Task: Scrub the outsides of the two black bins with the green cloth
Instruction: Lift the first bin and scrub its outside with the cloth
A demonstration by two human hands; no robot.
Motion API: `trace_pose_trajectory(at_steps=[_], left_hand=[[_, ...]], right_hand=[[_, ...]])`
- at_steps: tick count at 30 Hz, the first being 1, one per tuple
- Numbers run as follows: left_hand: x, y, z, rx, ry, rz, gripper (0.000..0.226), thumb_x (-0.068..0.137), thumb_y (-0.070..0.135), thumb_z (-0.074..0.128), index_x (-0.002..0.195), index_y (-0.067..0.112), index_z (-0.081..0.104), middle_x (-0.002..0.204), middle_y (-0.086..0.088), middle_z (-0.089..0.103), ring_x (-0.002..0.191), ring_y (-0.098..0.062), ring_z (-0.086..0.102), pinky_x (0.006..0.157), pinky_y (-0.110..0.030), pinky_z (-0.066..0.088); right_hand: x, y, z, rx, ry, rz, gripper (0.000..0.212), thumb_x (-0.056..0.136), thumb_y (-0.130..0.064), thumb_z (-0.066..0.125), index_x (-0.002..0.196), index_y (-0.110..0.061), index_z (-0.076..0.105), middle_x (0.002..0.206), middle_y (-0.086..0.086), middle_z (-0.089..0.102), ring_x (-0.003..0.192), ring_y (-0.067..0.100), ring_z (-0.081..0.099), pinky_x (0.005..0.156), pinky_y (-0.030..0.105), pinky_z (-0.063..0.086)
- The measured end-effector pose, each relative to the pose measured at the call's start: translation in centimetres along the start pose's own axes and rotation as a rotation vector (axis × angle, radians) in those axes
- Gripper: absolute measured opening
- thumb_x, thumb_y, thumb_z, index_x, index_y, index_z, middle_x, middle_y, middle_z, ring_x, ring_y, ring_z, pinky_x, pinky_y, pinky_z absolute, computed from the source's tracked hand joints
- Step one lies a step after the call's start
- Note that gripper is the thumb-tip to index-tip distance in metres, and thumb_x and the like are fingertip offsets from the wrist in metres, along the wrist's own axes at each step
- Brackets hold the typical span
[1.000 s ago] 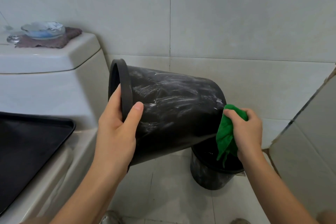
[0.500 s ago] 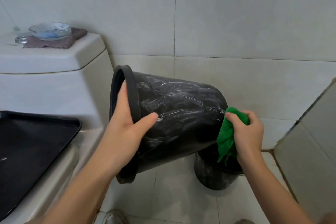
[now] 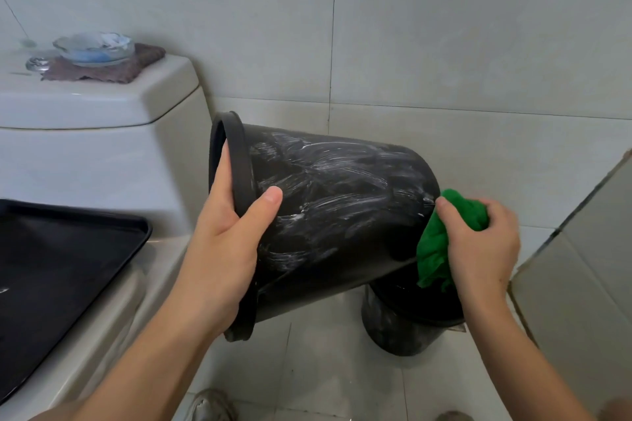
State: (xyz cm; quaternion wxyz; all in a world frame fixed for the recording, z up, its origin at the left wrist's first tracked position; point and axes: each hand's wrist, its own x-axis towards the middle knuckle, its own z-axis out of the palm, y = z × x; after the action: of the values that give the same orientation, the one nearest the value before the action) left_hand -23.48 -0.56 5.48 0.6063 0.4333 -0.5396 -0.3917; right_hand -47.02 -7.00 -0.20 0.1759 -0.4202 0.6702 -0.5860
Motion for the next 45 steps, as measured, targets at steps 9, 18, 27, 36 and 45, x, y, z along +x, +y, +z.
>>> trace_pose_trajectory(at_steps=[9, 18, 27, 36, 45], left_hand=[[-0.6, -0.5, 1.2, -0.037, -0.007, -0.008, 0.061, 0.092, 0.012, 0.055, 0.148, 0.031, 0.039, 0.129, 0.004, 0.067, 0.118, -0.015, 0.064, 0.1, -0.034, 0.051], [-0.7, 0.0, 1.0, -0.113, 0.06, -0.042, 0.053, 0.092, 0.008, 0.059, 0.141, 0.026, 0.05, 0.117, 0.002, 0.072, 0.107, -0.018, 0.07, 0.09, -0.029, 0.056], [-0.8, -0.7, 1.9, -0.121, 0.043, -0.016, 0.055, 0.087, 0.016, 0.054, 0.141, 0.025, 0.05, 0.12, 0.002, 0.071, 0.111, -0.018, 0.068, 0.09, -0.031, 0.055], [-0.5, -0.3, 1.8, -0.176, 0.124, 0.001, 0.053, 0.086, 0.019, 0.055, 0.139, 0.024, 0.051, 0.118, 0.0, 0.072, 0.109, -0.022, 0.068, 0.098, -0.043, 0.051], [-0.6, -0.9, 2.9, -0.145, 0.096, 0.002, 0.059, 0.087, 0.019, 0.056, 0.145, 0.026, 0.044, 0.13, -0.002, 0.066, 0.123, -0.025, 0.061, 0.109, -0.053, 0.042]], right_hand=[[-1.6, -2.7, 0.1, -0.001, 0.062, -0.569, 0.036, 0.076, -0.043, 0.077, 0.098, -0.019, 0.062, 0.09, -0.012, 0.059, 0.082, 0.006, 0.056, 0.076, 0.005, 0.039], [-1.6, -0.2, 1.3, -0.148, -0.131, -0.793, 0.06, 0.087, -0.047, 0.058, 0.138, -0.016, 0.053, 0.146, 0.008, 0.048, 0.131, 0.023, 0.048, 0.108, 0.01, 0.028], [-2.7, -0.2, 1.9, -0.054, 0.029, -0.833, 0.042, 0.084, -0.017, 0.06, 0.125, -0.009, 0.065, 0.124, 0.016, 0.061, 0.112, 0.027, 0.06, 0.096, 0.023, 0.048], [-5.9, -1.2, 1.8, -0.015, -0.096, -1.108, 0.041, 0.084, -0.019, 0.063, 0.124, -0.015, 0.058, 0.12, 0.014, 0.061, 0.112, 0.028, 0.059, 0.101, 0.034, 0.047], [-6.3, -2.6, 2.8, 0.066, 0.013, -0.839, 0.035, 0.08, -0.013, 0.063, 0.114, -0.006, 0.07, 0.113, 0.017, 0.063, 0.105, 0.028, 0.062, 0.092, 0.038, 0.052]])
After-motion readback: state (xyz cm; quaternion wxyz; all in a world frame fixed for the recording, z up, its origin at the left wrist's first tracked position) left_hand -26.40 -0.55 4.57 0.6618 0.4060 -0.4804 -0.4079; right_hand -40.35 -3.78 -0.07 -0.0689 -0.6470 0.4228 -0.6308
